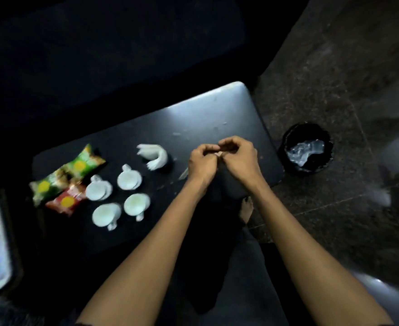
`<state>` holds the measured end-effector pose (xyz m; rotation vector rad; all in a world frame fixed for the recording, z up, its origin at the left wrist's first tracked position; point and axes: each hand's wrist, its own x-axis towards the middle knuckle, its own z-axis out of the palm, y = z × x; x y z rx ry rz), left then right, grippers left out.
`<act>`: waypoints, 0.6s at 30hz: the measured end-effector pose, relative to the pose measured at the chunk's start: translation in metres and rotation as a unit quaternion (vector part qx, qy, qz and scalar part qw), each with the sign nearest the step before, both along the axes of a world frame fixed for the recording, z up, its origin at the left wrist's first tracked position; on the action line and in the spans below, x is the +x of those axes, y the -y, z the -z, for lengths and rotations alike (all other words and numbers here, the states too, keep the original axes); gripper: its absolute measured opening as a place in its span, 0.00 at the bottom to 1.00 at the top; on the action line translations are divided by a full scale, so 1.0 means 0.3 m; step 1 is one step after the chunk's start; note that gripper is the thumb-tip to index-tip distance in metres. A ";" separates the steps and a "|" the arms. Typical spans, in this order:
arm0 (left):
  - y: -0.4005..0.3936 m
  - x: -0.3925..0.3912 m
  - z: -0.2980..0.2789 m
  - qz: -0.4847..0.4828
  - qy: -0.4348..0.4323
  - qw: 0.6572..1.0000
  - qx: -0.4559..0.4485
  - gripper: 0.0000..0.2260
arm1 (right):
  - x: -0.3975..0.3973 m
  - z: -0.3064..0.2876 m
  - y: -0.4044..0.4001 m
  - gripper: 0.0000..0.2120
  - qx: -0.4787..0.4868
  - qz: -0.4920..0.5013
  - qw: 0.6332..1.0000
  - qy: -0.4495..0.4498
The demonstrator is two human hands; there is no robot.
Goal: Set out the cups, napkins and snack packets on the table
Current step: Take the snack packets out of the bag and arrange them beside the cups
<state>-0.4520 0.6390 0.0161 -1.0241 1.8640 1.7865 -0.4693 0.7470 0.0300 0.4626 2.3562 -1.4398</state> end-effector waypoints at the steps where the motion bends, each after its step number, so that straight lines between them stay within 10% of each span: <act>1: 0.100 0.054 -0.034 -0.019 -0.001 1.000 0.001 0.12 | 0.042 -0.033 0.099 0.13 -0.006 -0.013 1.000 0.000; 18: 1.114 0.643 0.060 -0.309 0.126 0.940 -0.066 0.11 | 0.338 0.074 1.244 0.15 0.012 -0.308 0.948 0.077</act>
